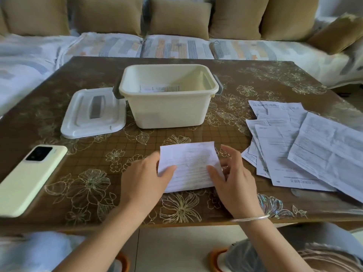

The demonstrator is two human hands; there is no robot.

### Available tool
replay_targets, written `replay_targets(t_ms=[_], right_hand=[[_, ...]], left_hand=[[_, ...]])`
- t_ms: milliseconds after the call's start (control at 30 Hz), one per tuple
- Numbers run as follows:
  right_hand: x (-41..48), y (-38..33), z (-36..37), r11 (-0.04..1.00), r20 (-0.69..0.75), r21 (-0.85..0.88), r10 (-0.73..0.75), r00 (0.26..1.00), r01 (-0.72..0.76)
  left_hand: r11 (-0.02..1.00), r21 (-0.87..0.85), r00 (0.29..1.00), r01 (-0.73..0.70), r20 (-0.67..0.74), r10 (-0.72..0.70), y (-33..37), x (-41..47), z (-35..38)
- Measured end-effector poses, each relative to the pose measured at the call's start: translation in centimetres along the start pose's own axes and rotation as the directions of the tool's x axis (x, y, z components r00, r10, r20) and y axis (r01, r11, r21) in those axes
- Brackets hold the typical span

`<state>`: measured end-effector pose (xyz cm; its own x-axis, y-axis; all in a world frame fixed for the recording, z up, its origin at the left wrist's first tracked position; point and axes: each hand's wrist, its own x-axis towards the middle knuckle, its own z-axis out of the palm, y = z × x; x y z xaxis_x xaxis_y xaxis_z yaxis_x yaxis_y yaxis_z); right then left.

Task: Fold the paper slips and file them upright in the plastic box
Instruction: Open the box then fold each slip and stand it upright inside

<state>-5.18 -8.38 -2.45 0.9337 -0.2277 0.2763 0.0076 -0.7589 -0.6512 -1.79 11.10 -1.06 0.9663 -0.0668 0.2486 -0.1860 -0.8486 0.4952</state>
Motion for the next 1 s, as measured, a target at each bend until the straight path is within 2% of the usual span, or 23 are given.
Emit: replay_targets(t_ms=[100, 233, 367, 467, 533, 633, 733, 800, 867, 1000], right_hand=[[0.2, 0.1, 0.5, 0.994, -0.008, -0.097, -0.04, 0.999, 0.039], [0.1, -0.1, 0.9, 0.973, -0.042, -0.216, -0.093, 0.995, 0.081], [-0.1, -0.2, 0.9, 0.961, -0.025, -0.258, -0.11, 0.994, 0.1], [-0.1, -0.1, 0.9, 0.954, -0.001, -0.279, -0.11, 0.994, 0.106], [0.0, -0.1, 0.9, 0.943, 0.026, -0.309, -0.118, 0.993, 0.121], [0.2, -0.1, 0.8, 0.917, 0.065, -0.361, -0.16, 0.985, 0.172], [0.9, -0.4, 0.9, 0.838, 0.176, -0.438, -0.274, 0.946, 0.324], [1.5, -1.1, 1.4, 0.809, 0.271, -0.42, -0.321, 0.908, 0.411], [1.7, -1.4, 2.2, 0.813, 0.36, -0.383, -0.307, 0.881, 0.44], [1.5, 0.0, 2.7, 0.809, 0.433, -0.401, -0.248, 0.867, 0.431]], left_hand=[[0.985, 0.169, 0.998, -0.035, -0.05, 0.045, 0.0, -0.2, 0.7], [0.984, 0.162, 0.985, -0.08, -0.137, 0.103, -0.6, -0.5, 1.8], [0.962, 0.227, 0.975, -0.152, -0.123, 0.183, -0.5, -0.1, 1.8], [0.929, 0.239, 0.95, -0.283, -0.062, 0.305, -0.6, 0.3, 2.0], [0.914, 0.18, 0.927, -0.364, -0.025, 0.374, -1.0, 0.5, 2.2], [0.928, 0.097, 0.933, -0.359, 0.067, 0.353, -1.1, 0.8, 1.9], [0.919, 0.142, 0.92, -0.367, 0.2, 0.337, -1.1, 0.9, 1.6], [0.906, 0.176, 0.906, -0.386, 0.255, 0.337, -1.1, 0.8, 1.5], [0.897, 0.184, 0.896, -0.402, 0.281, 0.344, -1.2, 0.7, 1.7], [0.88, 0.169, 0.849, -0.444, 0.392, 0.353, -1.8, 0.8, 1.3]])
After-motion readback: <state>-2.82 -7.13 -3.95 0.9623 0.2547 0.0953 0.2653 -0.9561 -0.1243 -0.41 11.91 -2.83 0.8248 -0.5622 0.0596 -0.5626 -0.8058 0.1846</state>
